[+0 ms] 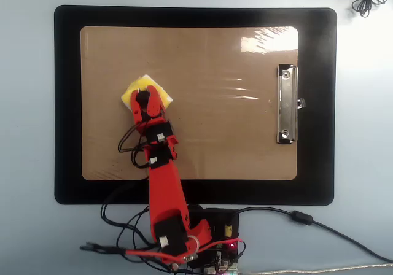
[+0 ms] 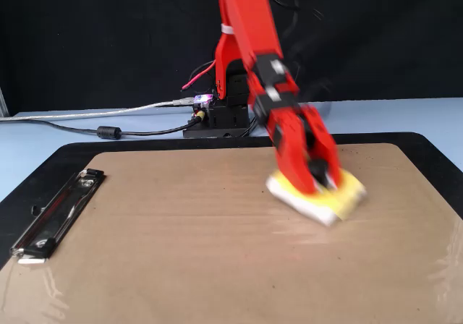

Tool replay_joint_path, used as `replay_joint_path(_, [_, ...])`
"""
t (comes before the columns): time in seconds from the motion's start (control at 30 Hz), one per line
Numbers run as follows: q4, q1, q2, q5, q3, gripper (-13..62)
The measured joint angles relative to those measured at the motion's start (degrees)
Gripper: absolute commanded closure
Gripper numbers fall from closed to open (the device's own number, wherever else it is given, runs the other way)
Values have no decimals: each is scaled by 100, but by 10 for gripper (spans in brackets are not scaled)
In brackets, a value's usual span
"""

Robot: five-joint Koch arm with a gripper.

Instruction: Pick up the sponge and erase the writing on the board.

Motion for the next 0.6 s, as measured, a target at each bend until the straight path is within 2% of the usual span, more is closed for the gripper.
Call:
replay_joint_path(0.03, [-176,26,-642,0,-677,574])
replay_joint_path(0.07, [-281,26,-747,-9,-598,574])
replay_joint_path(0.13, [-369,26,0,-9,404,574])
replay_joint_path(0.2, [-343,0,1477,-9,2206,574])
replay_joint_path(0.27, [123,-281,2417,18,2593,574])
replay_joint_path(0.37, [527,-659,2057,9,2083,574])
replay_joint_path(0.47, [448,-642,896,-9,905,574])
replay_joint_path(0.53, [439,-633,914,-9,1002,574])
replay_joint_path(0.6, [431,-580,1529,-9,1635,574])
